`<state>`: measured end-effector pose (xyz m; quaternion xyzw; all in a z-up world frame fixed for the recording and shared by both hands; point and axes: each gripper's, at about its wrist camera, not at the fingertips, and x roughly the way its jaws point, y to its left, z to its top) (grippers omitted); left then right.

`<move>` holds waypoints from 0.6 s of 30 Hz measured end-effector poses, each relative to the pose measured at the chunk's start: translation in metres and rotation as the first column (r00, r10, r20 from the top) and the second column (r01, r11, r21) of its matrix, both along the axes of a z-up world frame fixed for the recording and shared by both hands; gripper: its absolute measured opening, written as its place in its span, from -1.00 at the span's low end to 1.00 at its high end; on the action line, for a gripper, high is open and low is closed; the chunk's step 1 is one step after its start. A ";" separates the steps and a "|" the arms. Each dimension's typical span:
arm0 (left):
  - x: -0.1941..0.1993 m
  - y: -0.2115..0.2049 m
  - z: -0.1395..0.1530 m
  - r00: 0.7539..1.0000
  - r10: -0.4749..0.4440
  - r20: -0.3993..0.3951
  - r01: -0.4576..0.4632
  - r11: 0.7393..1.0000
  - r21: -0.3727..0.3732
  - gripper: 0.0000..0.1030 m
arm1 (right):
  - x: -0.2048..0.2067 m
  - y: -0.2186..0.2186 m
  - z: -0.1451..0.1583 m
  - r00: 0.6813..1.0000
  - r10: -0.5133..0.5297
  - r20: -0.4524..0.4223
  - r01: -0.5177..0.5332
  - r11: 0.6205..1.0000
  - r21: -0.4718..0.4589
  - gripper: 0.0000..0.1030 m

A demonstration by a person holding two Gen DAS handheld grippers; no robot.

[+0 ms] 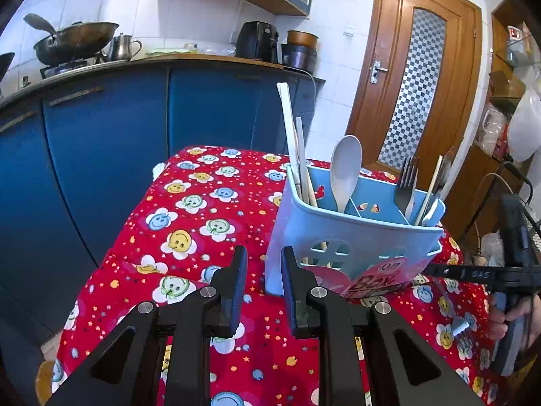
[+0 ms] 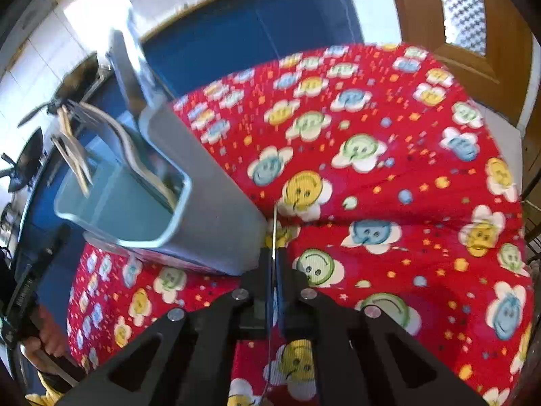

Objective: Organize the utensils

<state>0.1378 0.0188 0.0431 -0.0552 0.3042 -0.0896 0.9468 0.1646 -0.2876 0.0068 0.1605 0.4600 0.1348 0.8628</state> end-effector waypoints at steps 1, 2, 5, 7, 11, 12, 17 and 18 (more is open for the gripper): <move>-0.001 0.000 0.000 1.000 -0.002 0.001 0.002 1.000 0.000 -0.60 | -0.008 0.000 0.008 0.999 -0.008 0.040 0.008 1.000 -0.004 -0.94; -0.002 -0.001 0.000 1.000 -0.002 0.002 0.002 1.000 0.001 -0.60 | -0.014 0.001 0.014 0.997 -0.016 0.071 0.016 1.000 -0.007 -0.94; -0.003 -0.001 0.001 1.000 -0.002 0.005 0.002 1.000 0.003 -0.60 | -0.030 0.003 0.029 0.987 -0.038 0.159 0.038 0.999 0.005 -0.94; -0.005 -0.001 0.001 1.000 -0.003 0.006 0.003 1.000 0.004 -0.60 | -0.047 0.004 0.042 0.972 -0.060 0.228 0.057 0.998 0.021 -0.94; -0.007 -0.004 0.001 1.000 -0.007 0.006 0.007 1.000 0.014 -0.60 | -0.066 0.008 0.068 0.936 -0.092 0.340 0.080 0.996 0.049 -0.94; -0.007 -0.005 0.001 1.000 -0.008 0.006 0.008 1.000 0.014 -0.60 | -0.071 0.009 0.075 0.925 -0.097 0.368 0.084 0.995 0.052 -0.94; -0.007 -0.005 -0.001 1.000 -0.011 0.003 0.011 1.000 0.008 -0.60 | -0.079 0.021 0.107 0.873 -0.115 0.474 0.108 0.993 0.042 -0.94; -0.007 -0.005 -0.001 1.000 -0.010 0.004 0.010 1.000 0.007 -0.60 | -0.078 0.022 0.113 0.866 -0.114 0.486 0.108 0.993 0.041 -0.94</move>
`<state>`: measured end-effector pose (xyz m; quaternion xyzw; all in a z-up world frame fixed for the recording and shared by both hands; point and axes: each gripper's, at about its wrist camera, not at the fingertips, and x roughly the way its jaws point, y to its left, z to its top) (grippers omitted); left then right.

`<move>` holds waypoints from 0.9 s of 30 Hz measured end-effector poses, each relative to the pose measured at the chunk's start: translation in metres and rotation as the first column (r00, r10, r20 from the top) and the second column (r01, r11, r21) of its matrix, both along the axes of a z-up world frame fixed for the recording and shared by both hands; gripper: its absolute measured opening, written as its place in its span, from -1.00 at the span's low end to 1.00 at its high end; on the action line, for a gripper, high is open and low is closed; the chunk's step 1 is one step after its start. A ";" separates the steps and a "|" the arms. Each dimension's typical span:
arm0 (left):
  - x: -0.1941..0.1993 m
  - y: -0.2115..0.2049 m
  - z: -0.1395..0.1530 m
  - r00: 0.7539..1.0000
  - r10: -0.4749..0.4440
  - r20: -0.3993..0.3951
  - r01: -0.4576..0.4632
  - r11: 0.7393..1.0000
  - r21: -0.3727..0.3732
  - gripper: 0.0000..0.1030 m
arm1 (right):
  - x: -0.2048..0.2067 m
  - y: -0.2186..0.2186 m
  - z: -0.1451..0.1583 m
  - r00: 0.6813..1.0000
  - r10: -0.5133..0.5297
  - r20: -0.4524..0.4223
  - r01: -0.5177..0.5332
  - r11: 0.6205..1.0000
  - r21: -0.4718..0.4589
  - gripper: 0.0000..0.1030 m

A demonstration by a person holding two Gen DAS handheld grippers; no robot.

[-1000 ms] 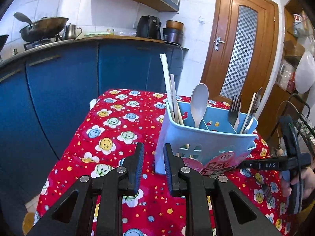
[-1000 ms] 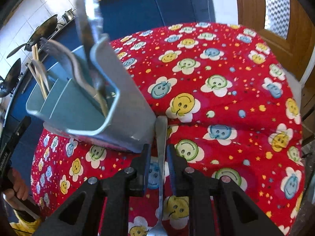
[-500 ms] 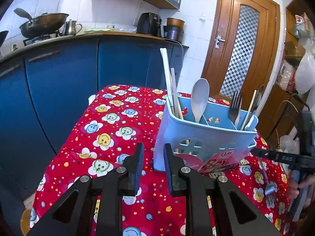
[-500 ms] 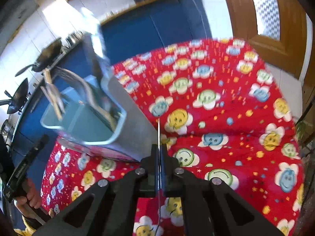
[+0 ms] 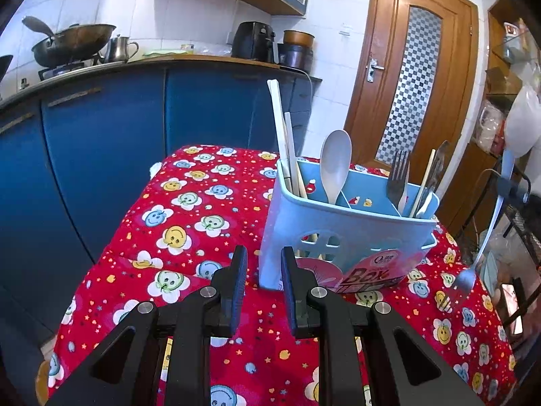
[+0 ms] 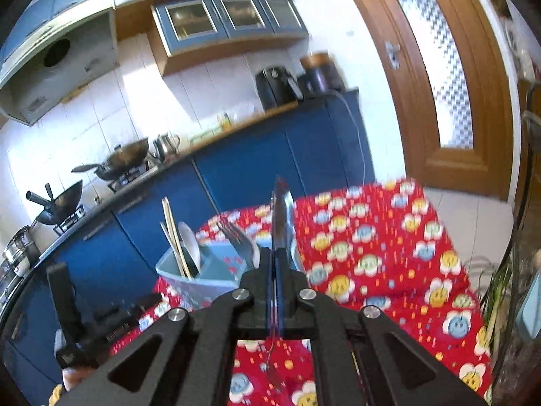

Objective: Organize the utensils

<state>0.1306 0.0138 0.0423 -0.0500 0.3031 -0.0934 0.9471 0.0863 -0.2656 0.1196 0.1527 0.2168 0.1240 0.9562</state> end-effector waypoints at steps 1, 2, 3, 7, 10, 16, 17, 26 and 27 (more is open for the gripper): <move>0.000 0.000 0.000 1.000 0.000 0.000 0.000 1.000 -0.001 -0.60 | 0.000 0.001 0.005 1.000 0.002 0.011 -0.002 1.000 0.000 -0.94; 0.000 0.000 0.000 1.000 0.000 0.000 0.000 1.000 -0.002 -0.60 | 0.003 0.002 0.011 1.000 0.008 0.019 -0.008 1.000 0.002 -0.94; 0.001 0.001 0.000 1.000 0.000 0.000 0.000 1.000 -0.005 -0.60 | 0.005 0.001 0.015 1.000 0.008 0.025 -0.009 1.000 0.007 -0.94; 0.003 0.002 -0.001 1.000 0.001 0.001 -0.001 1.000 -0.011 -0.60 | 0.015 0.004 0.037 0.996 -0.010 0.085 0.011 1.000 -0.006 -0.94; 0.004 0.001 -0.002 1.000 0.001 0.000 -0.001 1.000 -0.015 -0.60 | 0.028 0.011 0.043 0.991 -0.040 0.131 0.046 0.998 -0.045 -0.94; 0.004 0.001 -0.002 1.000 -0.002 0.000 0.002 1.000 -0.017 -0.60 | 0.055 0.020 0.024 0.986 -0.097 0.135 0.107 0.992 -0.067 -0.94; 0.004 0.001 -0.002 1.000 -0.003 0.001 0.003 1.000 -0.017 -0.60 | 0.058 0.020 0.019 0.987 -0.099 0.123 0.108 0.992 -0.066 -0.94; -0.009 0.000 0.004 1.000 -0.021 0.017 0.021 1.000 -0.015 -0.60 | 0.062 0.021 -0.005 0.998 -0.057 0.039 0.059 0.997 -0.041 -0.81; -0.011 0.000 0.006 1.000 -0.023 0.019 0.023 1.000 -0.014 -0.60 | 0.056 0.021 -0.001 0.998 -0.048 0.051 0.049 0.998 -0.034 -0.73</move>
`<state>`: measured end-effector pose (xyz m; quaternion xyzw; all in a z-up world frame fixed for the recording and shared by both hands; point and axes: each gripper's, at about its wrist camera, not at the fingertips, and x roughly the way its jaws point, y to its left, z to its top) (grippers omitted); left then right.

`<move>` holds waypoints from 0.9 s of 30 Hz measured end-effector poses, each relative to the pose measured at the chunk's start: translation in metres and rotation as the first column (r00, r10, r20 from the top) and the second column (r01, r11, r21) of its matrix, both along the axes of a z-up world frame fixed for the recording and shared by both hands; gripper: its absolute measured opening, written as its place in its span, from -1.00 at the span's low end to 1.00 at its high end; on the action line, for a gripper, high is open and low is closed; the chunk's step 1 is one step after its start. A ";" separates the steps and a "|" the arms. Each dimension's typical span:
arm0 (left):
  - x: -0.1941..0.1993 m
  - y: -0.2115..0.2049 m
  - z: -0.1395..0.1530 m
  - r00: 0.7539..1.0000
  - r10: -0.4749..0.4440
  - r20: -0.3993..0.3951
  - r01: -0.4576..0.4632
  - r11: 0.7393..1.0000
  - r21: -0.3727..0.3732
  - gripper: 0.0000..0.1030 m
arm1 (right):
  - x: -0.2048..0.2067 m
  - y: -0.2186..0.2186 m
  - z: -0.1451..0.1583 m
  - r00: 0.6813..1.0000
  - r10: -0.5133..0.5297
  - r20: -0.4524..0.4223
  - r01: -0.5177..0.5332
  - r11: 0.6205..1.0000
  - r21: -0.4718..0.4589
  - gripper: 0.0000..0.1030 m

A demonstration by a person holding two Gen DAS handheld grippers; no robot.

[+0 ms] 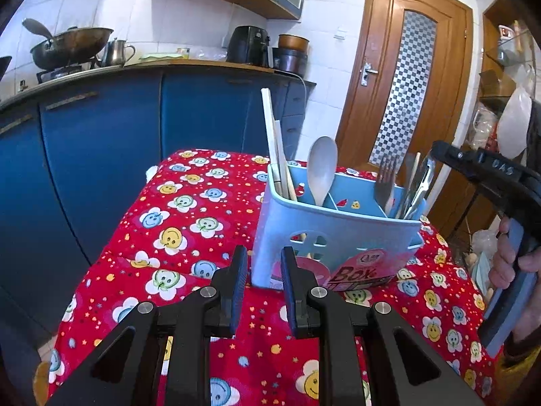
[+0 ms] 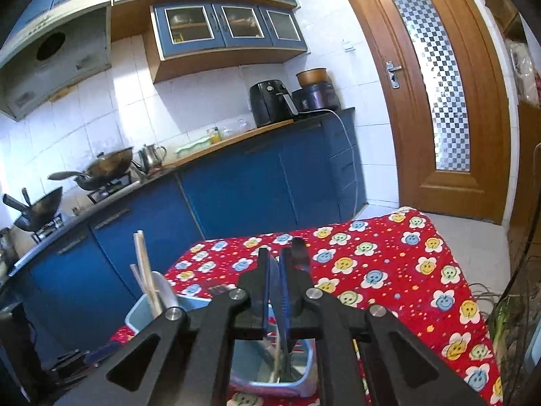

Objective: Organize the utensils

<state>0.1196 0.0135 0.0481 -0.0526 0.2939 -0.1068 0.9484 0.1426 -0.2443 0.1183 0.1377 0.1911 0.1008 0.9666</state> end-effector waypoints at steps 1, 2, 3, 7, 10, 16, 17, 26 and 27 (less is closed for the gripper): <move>-0.004 0.000 0.002 1.000 -0.001 0.004 0.001 1.000 0.000 -0.60 | -0.005 0.001 0.003 1.000 0.004 0.009 -0.004 1.000 0.002 -0.69; -0.007 0.000 0.004 1.000 -0.001 0.008 0.001 1.000 0.000 -0.60 | -0.011 0.002 0.007 1.000 0.010 0.021 -0.010 1.000 0.003 -0.62; -0.010 0.001 0.006 1.000 -0.001 0.013 0.001 1.000 0.000 -0.60 | -0.018 0.003 0.012 0.999 0.017 0.033 -0.017 1.000 0.003 -0.59; -0.027 0.003 0.015 0.999 0.000 0.033 0.000 1.000 0.003 -0.60 | -0.044 0.008 0.023 0.998 0.032 0.046 -0.032 0.999 -0.001 -0.54; -0.039 0.005 0.021 0.999 0.000 0.046 0.000 1.000 0.009 -0.58 | -0.067 0.012 0.024 0.998 0.041 0.047 -0.041 0.999 0.007 -0.49; -0.071 0.009 0.028 0.997 0.009 0.081 -0.010 1.000 0.013 -0.54 | -0.112 0.021 0.009 0.999 0.037 0.028 -0.037 0.999 -0.010 -0.46; -0.075 0.008 0.027 0.996 0.007 0.084 -0.009 1.000 0.015 -0.52 | -0.120 0.023 0.004 0.999 0.034 0.025 -0.034 0.999 -0.017 -0.44; -0.106 0.000 0.006 0.993 0.000 0.120 -0.009 0.997 0.079 0.09 | -0.167 0.031 -0.033 1.000 -0.006 -0.004 0.006 0.999 -0.046 0.06; -0.108 -0.001 0.003 0.992 0.002 0.125 -0.012 0.997 0.081 0.15 | -0.169 0.032 -0.037 1.000 -0.008 -0.006 0.008 0.999 -0.050 0.16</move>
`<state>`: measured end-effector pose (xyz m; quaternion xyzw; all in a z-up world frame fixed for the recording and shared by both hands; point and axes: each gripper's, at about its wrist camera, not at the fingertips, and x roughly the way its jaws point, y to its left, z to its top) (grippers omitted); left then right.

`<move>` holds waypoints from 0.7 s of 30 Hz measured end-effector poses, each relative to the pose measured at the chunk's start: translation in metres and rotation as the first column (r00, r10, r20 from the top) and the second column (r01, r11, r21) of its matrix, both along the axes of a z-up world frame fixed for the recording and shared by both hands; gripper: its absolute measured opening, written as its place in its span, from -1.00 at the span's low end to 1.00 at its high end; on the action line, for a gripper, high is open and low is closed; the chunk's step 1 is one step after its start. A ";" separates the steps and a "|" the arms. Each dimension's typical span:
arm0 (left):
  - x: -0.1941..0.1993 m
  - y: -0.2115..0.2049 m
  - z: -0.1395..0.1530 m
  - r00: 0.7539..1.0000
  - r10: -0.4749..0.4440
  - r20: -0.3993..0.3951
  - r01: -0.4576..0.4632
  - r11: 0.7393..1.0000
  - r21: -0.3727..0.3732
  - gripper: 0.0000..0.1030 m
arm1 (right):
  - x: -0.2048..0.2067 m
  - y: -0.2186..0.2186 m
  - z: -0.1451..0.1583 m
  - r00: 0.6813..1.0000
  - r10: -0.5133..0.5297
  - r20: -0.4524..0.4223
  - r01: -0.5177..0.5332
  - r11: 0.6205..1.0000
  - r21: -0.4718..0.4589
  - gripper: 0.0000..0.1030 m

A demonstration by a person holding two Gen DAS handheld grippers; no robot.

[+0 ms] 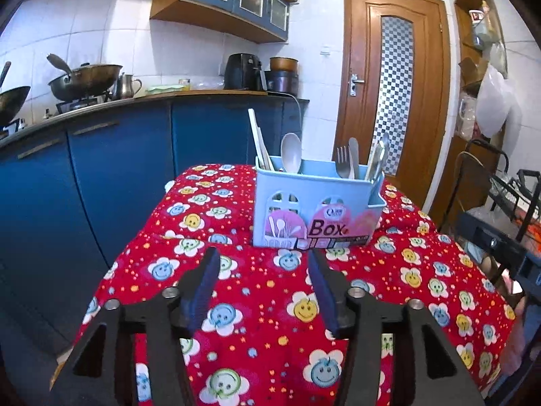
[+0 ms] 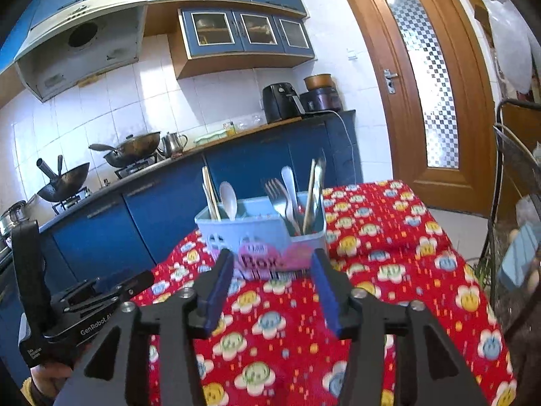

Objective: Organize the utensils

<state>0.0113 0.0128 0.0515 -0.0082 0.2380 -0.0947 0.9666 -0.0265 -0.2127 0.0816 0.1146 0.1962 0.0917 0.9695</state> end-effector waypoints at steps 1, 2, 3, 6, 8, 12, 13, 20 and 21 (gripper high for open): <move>-0.002 -0.001 -0.003 1.000 0.006 0.004 -0.006 1.000 0.005 0.20 | -0.002 0.001 -0.005 1.000 -0.007 -0.004 0.007 1.000 -0.012 0.21; -0.003 -0.001 -0.006 1.000 0.010 0.005 -0.010 1.000 0.007 0.23 | -0.004 0.003 -0.008 1.000 -0.013 -0.003 0.013 1.000 -0.022 0.30; -0.004 -0.001 -0.009 1.000 0.015 0.005 -0.015 1.000 0.010 0.27 | -0.006 0.004 -0.012 1.000 -0.018 -0.001 0.018 0.999 -0.033 0.36; -0.004 -0.002 -0.019 1.000 0.028 -0.003 -0.028 1.000 0.013 0.31 | -0.009 0.006 -0.024 0.999 -0.035 -0.004 0.034 0.998 -0.057 0.52; -0.004 -0.003 -0.026 0.999 0.037 -0.008 -0.036 0.999 0.016 0.32 | -0.009 0.006 -0.032 0.999 -0.045 -0.001 0.045 0.997 -0.067 0.59; -0.002 -0.005 -0.035 0.998 0.061 -0.007 -0.061 0.998 0.028 0.32 | -0.008 0.011 -0.042 0.998 -0.059 0.007 0.059 0.993 -0.105 0.66; -0.002 -0.006 -0.036 0.998 0.065 -0.008 -0.065 0.997 0.030 0.32 | -0.008 0.011 -0.044 0.998 -0.061 0.012 0.062 0.992 -0.109 0.67; 0.001 -0.004 -0.041 0.995 0.099 -0.008 -0.099 0.995 0.023 0.32 | -0.010 0.014 -0.056 0.996 -0.081 0.020 0.083 0.988 -0.128 0.71; 0.001 -0.004 -0.041 0.994 0.106 -0.009 -0.105 0.994 0.027 0.32 | -0.010 0.014 -0.057 0.996 -0.083 0.015 0.084 0.988 -0.128 0.71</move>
